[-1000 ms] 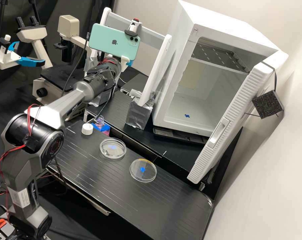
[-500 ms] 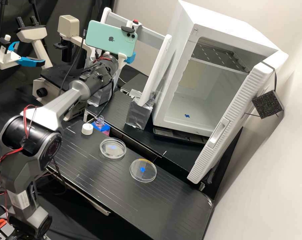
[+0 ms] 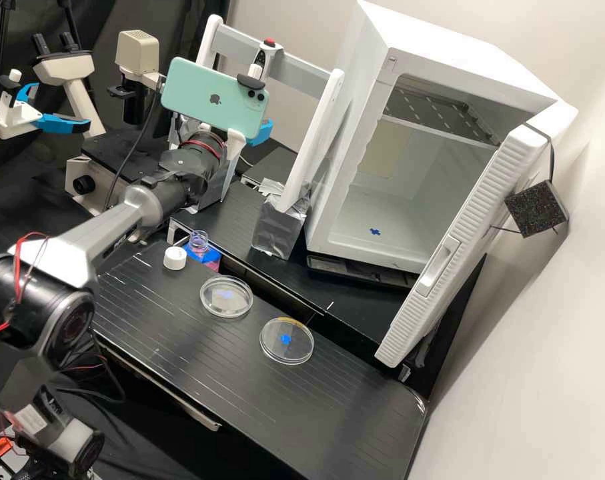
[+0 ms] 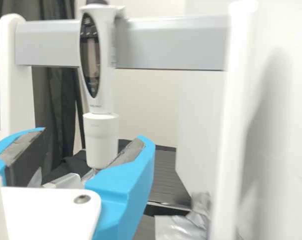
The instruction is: Use the pipette
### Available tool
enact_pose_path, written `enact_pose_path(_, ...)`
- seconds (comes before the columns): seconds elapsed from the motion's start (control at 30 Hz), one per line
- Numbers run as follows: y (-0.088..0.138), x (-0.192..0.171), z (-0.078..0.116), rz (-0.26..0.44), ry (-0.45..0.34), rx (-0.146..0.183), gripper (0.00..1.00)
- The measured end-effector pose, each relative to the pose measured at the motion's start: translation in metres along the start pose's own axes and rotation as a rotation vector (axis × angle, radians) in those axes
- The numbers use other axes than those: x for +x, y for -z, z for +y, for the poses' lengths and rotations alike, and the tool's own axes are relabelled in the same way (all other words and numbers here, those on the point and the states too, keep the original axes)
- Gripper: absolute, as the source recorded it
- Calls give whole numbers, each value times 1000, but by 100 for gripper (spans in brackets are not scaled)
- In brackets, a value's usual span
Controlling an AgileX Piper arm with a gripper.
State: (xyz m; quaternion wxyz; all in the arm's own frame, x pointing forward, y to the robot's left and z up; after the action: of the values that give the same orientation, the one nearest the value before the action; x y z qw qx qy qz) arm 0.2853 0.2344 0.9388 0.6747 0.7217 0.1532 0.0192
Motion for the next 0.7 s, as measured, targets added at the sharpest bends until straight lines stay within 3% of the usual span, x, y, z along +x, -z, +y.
enact_pose_path(0.13, -13, -43, 8, -53, -82, 19, 100)
enact_pose_path(0.27, -29, -78, 1, -111, -129, 19, 100)
enact_pose_path(0.53, -55, -118, -26, -195, -145, 26, 100)
enact_pose_path(0.7, -67, -128, -31, -231, -167, 57, 100)
